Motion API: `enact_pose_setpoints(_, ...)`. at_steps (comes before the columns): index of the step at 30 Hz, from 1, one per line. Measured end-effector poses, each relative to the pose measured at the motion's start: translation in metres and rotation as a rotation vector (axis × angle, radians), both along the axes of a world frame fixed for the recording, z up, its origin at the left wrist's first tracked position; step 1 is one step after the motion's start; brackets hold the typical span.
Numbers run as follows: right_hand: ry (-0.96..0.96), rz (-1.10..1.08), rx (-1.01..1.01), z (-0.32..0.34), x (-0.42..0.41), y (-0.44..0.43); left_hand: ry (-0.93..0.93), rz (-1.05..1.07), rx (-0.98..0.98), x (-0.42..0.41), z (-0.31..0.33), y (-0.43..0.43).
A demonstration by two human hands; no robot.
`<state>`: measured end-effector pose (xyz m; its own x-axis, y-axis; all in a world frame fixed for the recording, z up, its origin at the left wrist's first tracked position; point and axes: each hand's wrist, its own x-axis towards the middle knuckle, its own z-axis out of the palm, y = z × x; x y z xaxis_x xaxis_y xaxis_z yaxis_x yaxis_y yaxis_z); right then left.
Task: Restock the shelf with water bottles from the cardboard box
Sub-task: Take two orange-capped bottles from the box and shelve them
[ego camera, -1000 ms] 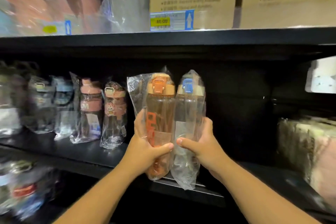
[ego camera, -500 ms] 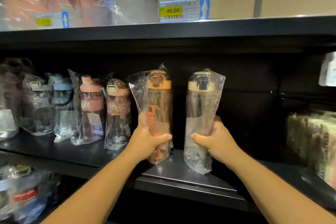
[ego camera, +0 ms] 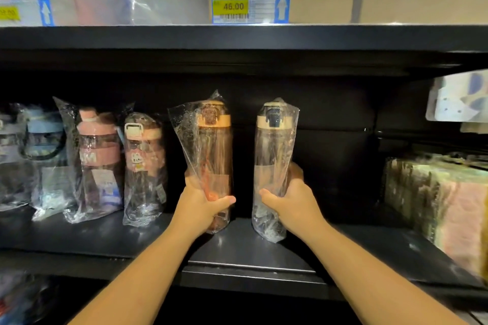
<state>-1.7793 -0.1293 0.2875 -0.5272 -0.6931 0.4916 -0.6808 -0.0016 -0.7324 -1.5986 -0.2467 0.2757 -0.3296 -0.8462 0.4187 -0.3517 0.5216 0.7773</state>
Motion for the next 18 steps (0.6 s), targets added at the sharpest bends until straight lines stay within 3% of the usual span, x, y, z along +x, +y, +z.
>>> enact_pose_setpoints(14, -0.011, 0.017, 0.087, -0.001, 0.003, -0.003, -0.018, -0.041, 0.085, 0.004, -0.007, -0.007)
enact_pose_setpoints(18, -0.039, 0.083, 0.202, -0.003, -0.003, 0.001, -0.03, -0.1, 0.175, 0.015, -0.005, 0.0)
